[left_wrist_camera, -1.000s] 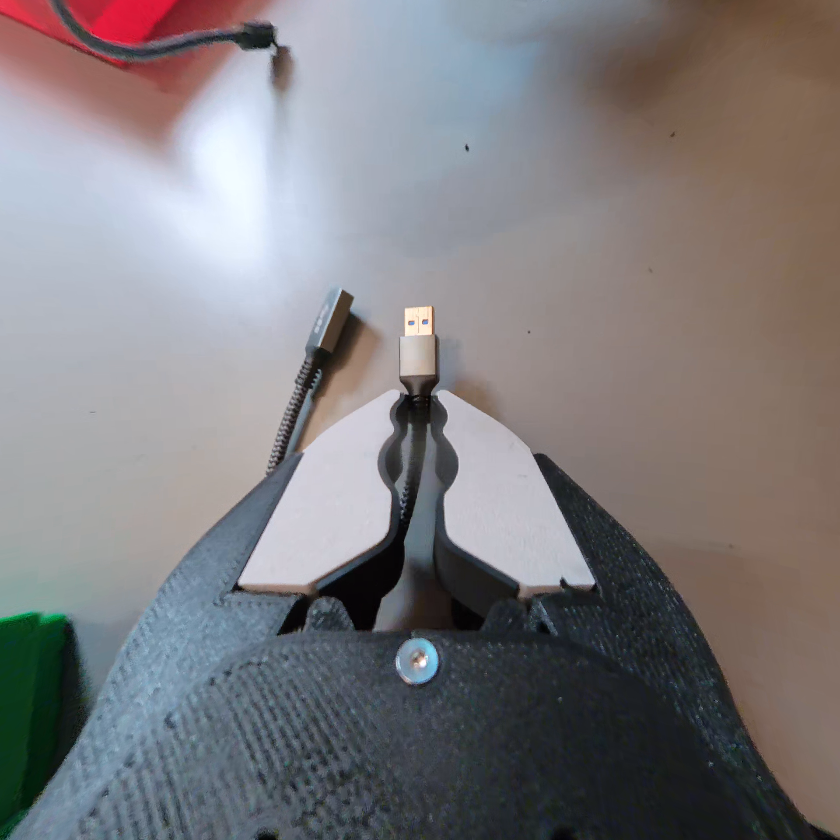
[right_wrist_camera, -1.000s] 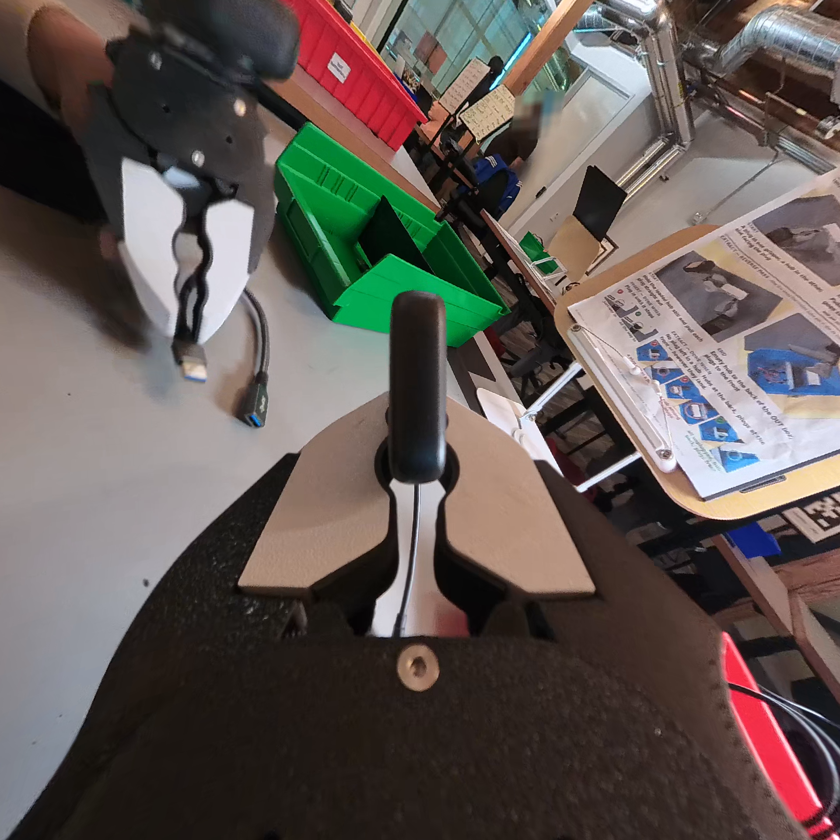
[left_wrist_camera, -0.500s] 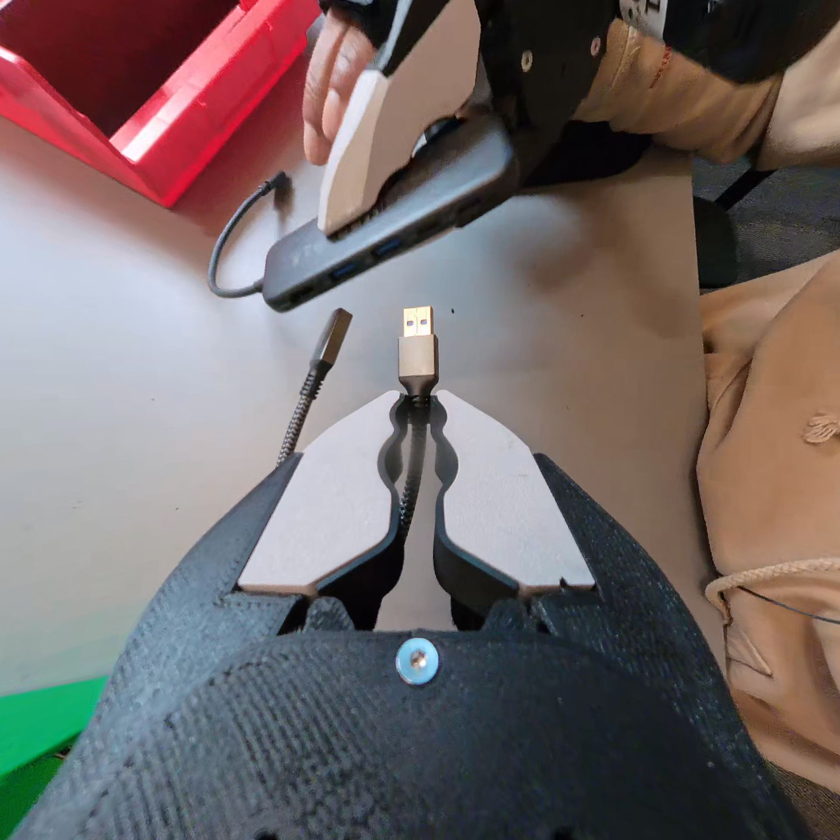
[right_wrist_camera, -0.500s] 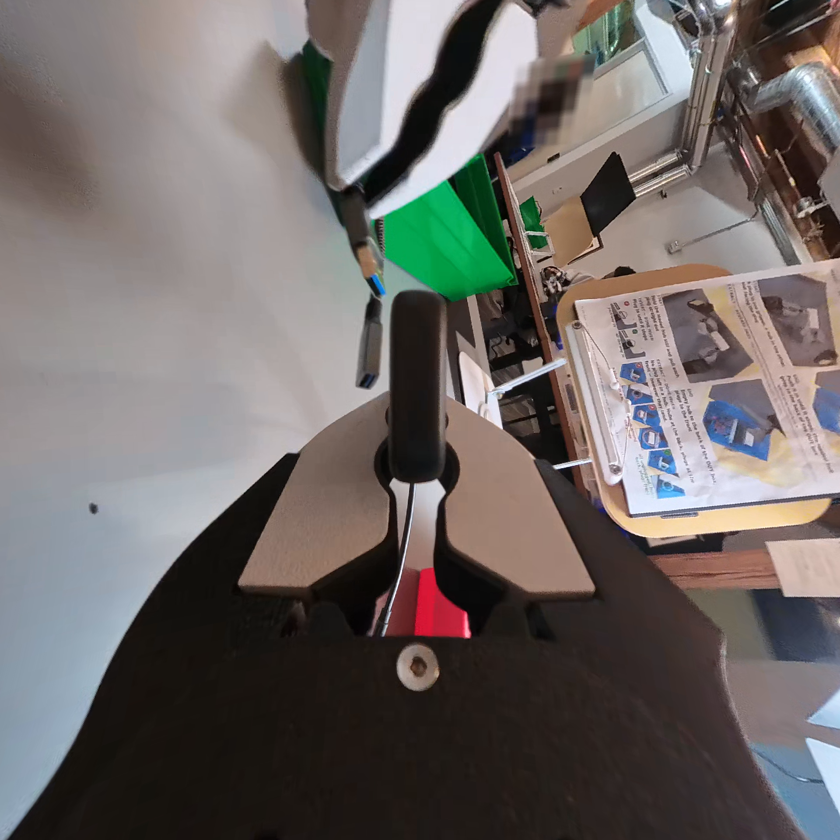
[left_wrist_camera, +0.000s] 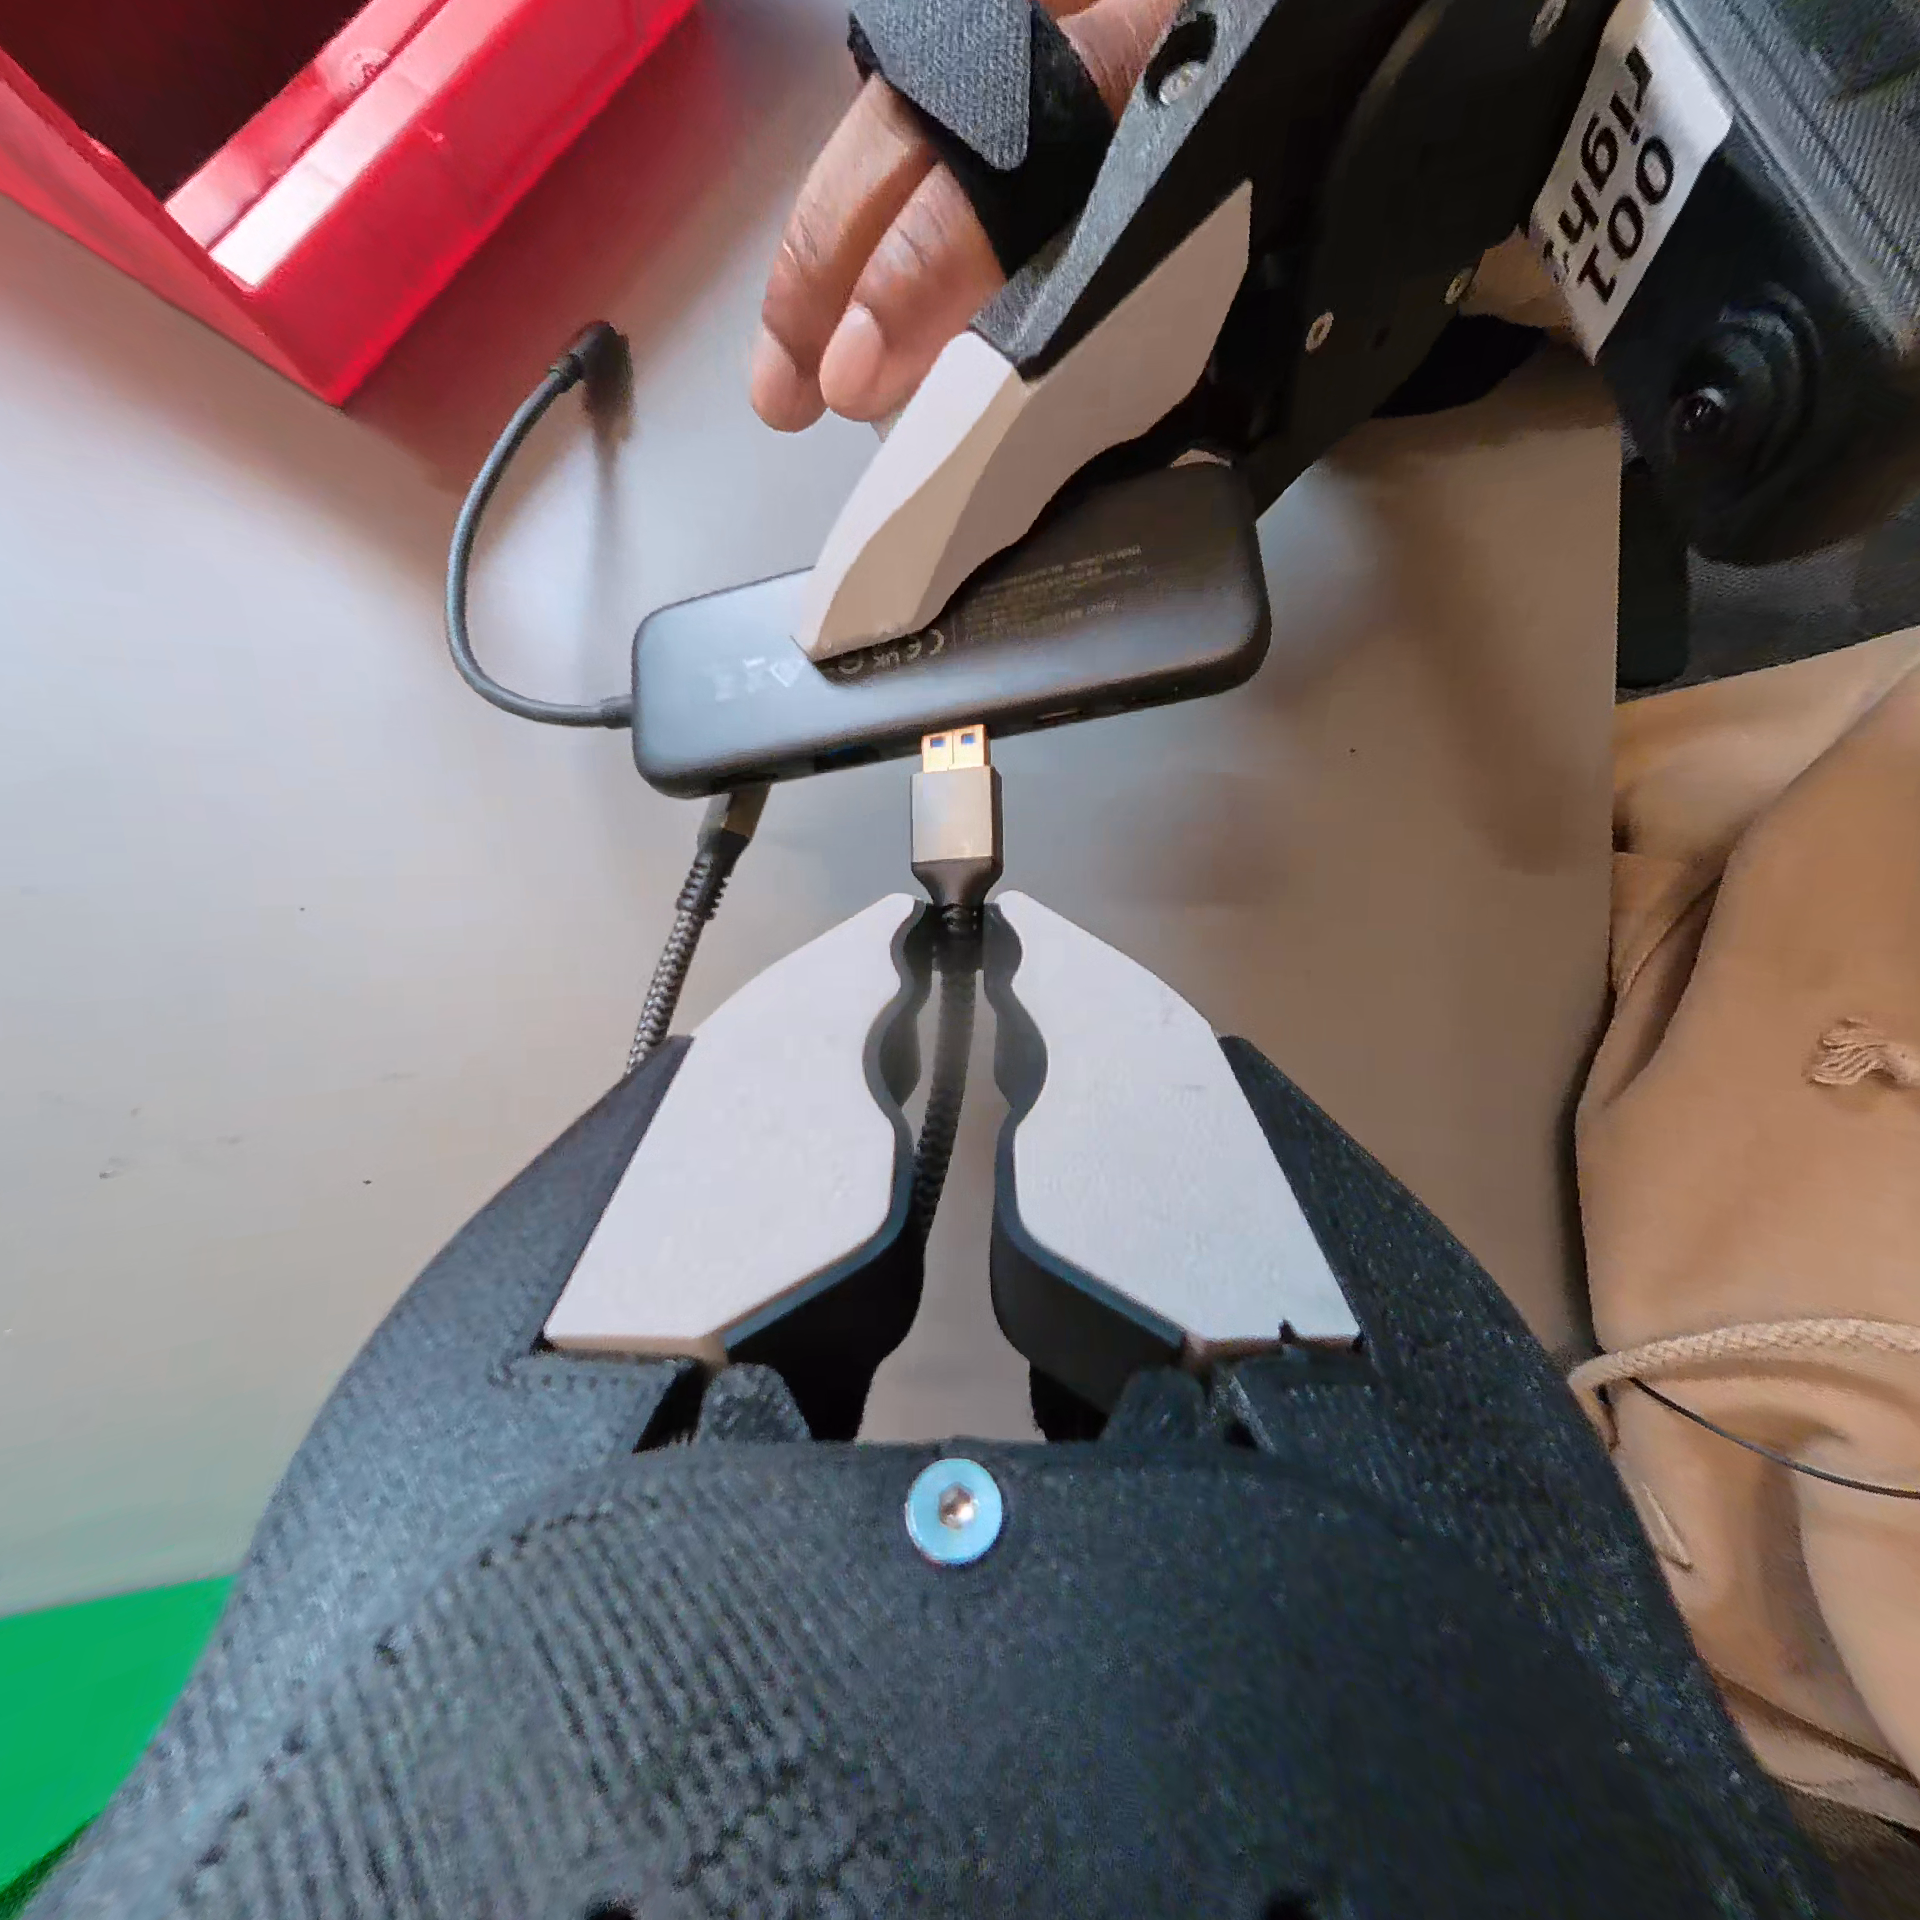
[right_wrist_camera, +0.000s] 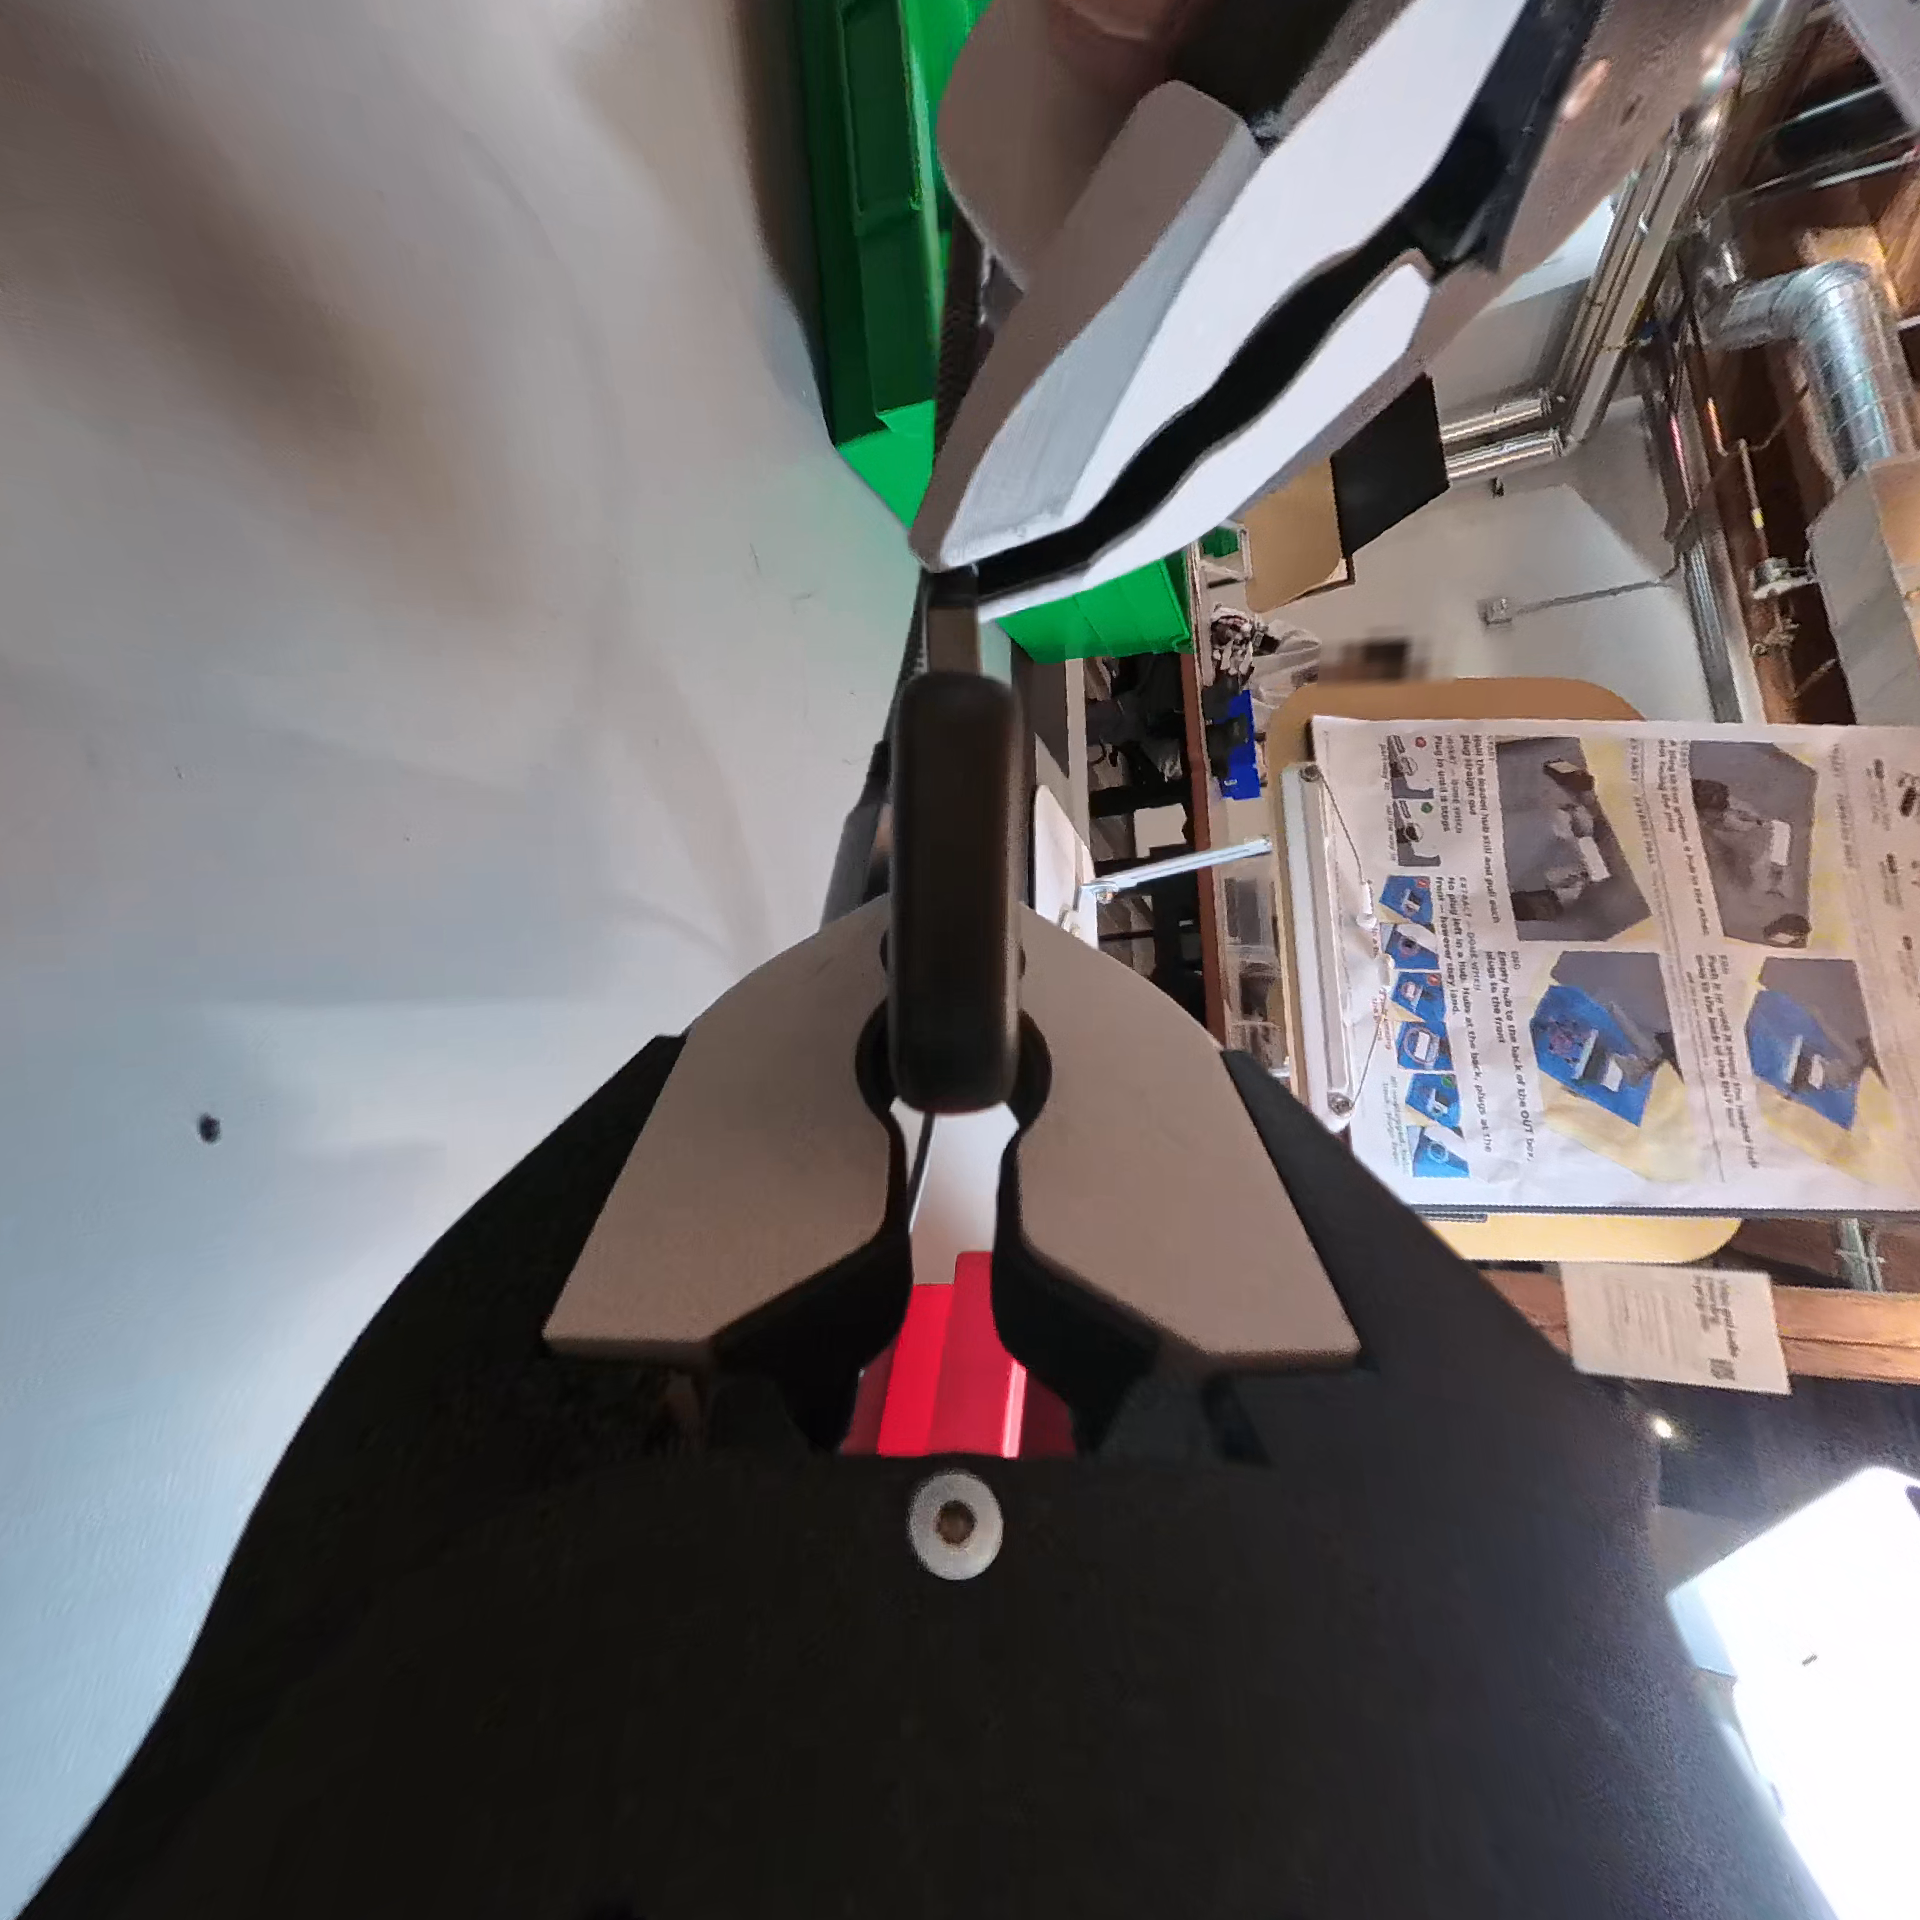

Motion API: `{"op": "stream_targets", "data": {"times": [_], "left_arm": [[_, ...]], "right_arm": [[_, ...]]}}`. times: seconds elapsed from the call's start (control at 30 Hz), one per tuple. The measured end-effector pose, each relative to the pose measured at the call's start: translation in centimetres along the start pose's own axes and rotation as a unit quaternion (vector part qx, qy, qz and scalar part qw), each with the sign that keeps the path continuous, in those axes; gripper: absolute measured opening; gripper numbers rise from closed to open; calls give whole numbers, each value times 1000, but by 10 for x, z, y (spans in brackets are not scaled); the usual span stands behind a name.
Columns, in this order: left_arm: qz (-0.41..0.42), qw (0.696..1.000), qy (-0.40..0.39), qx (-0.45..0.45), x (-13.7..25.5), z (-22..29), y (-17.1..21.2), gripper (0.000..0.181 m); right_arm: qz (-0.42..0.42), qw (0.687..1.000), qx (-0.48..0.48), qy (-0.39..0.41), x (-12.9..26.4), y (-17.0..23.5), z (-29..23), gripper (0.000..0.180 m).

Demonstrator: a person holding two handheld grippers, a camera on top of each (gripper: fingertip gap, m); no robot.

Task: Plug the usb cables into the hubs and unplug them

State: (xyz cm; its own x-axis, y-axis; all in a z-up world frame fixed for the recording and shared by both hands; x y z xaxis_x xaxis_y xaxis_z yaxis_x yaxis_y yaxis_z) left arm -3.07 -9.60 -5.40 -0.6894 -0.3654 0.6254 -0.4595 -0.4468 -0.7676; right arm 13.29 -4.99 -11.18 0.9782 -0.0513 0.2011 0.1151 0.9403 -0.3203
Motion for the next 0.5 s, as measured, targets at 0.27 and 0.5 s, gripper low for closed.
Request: {"op": "stream_targets", "data": {"times": [0.27, 0.5], "left_arm": [[31, 998, 15, 44, 0, -6, 4, 9], [46, 997, 6, 67, -4, -8, 8, 9]], "right_arm": [[-43, 999, 3, 4, -7, -4, -4, 12], [-75, 997, -8, 5, -12, -9, -6, 12]]}}
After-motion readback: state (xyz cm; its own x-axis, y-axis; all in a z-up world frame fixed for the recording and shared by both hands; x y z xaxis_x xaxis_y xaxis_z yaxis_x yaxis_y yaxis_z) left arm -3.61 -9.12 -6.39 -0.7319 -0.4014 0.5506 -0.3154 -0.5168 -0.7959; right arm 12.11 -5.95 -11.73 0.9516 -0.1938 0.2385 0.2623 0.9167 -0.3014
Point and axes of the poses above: each gripper's, where its closed fingertips meet, x back along the fingers, y out of its underside, z = x × y across the jaws, the point moved 10 cm from there along x, back along the fingers, and after that the axes turned 12 degrees about z, right-handed, at the moved point
